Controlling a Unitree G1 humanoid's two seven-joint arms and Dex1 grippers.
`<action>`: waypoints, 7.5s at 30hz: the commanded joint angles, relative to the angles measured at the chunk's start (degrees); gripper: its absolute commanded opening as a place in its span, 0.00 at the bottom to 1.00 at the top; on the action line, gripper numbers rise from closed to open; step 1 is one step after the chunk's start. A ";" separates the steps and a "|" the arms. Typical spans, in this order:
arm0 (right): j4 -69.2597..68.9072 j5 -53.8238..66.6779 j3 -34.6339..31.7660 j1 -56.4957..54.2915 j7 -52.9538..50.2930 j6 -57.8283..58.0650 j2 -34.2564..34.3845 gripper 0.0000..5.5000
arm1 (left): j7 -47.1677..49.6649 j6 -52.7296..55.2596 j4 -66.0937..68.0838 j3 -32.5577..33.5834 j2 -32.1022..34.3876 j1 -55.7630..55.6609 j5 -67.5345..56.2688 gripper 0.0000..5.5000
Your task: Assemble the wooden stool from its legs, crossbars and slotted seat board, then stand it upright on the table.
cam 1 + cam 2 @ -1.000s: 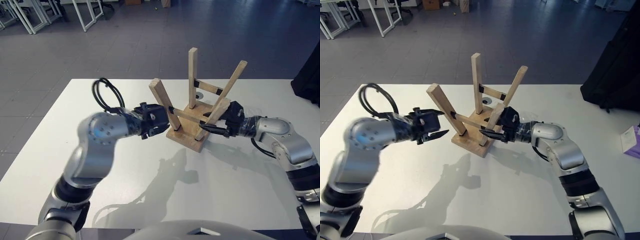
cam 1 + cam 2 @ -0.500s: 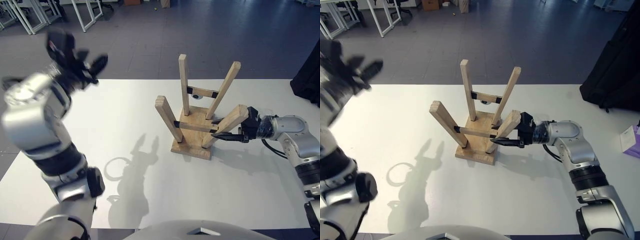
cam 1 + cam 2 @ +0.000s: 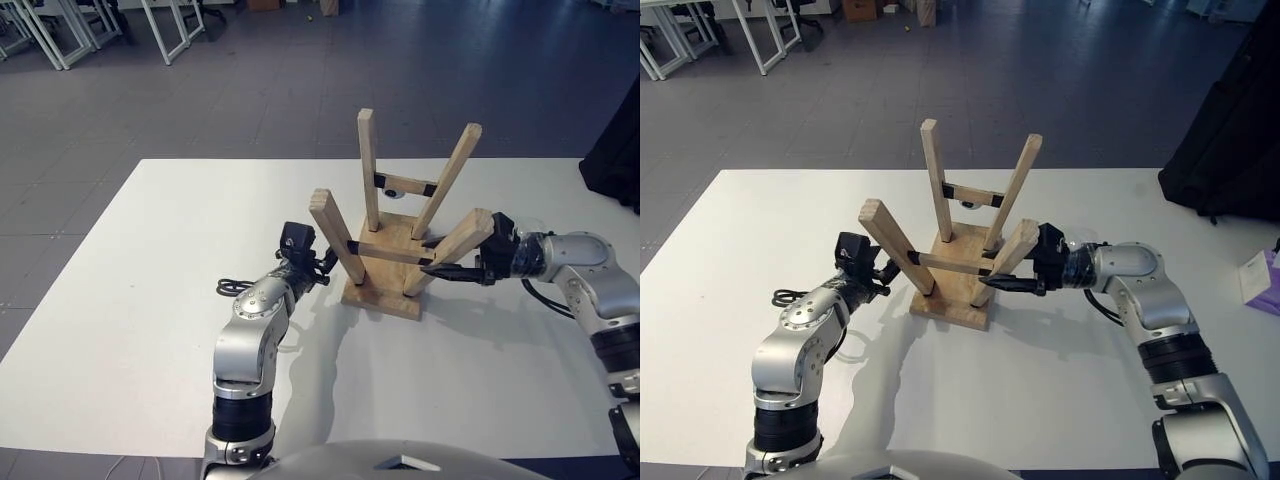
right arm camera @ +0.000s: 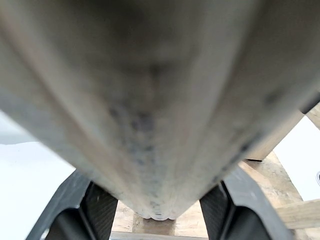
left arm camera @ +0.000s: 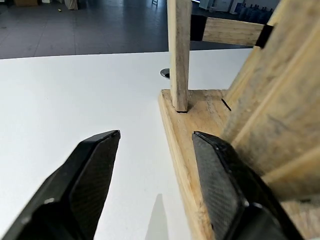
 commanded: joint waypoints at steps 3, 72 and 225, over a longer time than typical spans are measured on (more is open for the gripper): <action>3.40 -9.75 7.99 4.29 -0.16 3.41 2.22 0.37 | 0.33 -2.92 8.95 8.81 2.67 0.92 -6.33 0.49; -33.15 23.17 -33.85 -17.07 -69.81 33.60 26.49 0.56 | 8.70 -8.66 10.50 -0.42 8.47 1.80 -8.53 0.49; 1.93 31.03 -17.51 -13.50 -17.92 78.52 5.24 0.25 | -73.30 3.44 36.71 -0.87 60.23 -25.06 -46.07 0.19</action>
